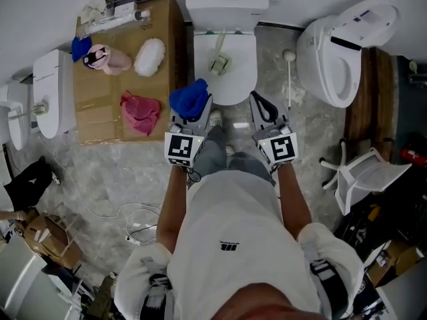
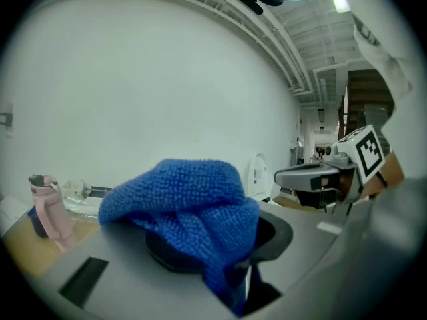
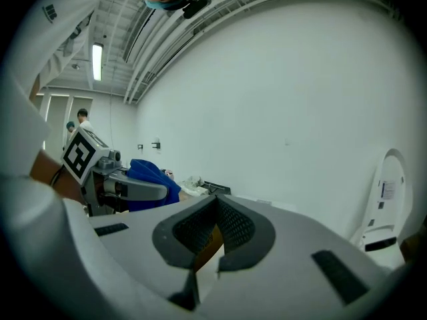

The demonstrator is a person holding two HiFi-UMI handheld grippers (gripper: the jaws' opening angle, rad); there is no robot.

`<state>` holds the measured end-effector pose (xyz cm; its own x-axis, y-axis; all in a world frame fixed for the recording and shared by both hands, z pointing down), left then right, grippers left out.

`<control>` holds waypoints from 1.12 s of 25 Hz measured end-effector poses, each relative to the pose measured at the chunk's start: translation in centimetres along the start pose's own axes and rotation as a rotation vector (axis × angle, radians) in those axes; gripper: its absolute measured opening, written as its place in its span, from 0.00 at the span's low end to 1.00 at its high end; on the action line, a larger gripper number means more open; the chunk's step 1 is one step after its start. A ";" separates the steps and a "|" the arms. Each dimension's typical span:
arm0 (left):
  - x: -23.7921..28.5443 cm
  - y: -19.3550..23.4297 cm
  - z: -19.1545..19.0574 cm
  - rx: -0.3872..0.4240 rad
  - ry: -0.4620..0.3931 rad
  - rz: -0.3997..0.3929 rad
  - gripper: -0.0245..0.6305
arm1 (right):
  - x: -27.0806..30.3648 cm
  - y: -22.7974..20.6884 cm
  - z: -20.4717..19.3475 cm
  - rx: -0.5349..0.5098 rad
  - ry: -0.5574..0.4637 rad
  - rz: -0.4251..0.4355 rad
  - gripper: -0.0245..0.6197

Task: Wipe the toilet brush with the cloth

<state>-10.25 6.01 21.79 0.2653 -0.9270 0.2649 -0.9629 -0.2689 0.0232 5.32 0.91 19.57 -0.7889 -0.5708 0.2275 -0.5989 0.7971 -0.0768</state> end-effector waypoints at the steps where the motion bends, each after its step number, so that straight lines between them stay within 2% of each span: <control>1: 0.7 0.4 -0.5 -0.002 0.008 -0.004 0.25 | 0.7 -0.3 -0.5 0.002 0.006 -0.001 0.03; 10: 6.0 2.8 -5.0 -0.027 0.080 -0.025 0.25 | 5.4 -3.6 -5.3 0.012 0.104 -0.005 0.03; 13: 7.1 2.9 -7.1 -0.038 0.137 -0.031 0.25 | 6.6 -4.4 -7.0 -0.022 0.135 0.023 0.03; 19: 9.7 3.0 -9.5 -0.043 0.121 -0.010 0.25 | 8.6 -6.1 -10.8 -0.041 0.167 0.085 0.03; 28: 13.6 3.2 -14.7 -0.049 0.158 0.027 0.25 | 11.7 -7.7 -17.2 -0.056 0.235 0.180 0.03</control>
<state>-10.43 -3.62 39.69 0.2321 -0.8802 0.4141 -0.9718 -0.2278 0.0604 3.05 -8.50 39.52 -0.8244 -0.3633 0.4341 -0.4388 0.8946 -0.0845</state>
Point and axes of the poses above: the fingertips, and each gripper's own axes: x forward along the fingers, y to its left, z out of its top, the point moved 4 cm from there along -x, backward along the fingers, and after that the axes turned 6 degrees about x, right-handed, at the moved point
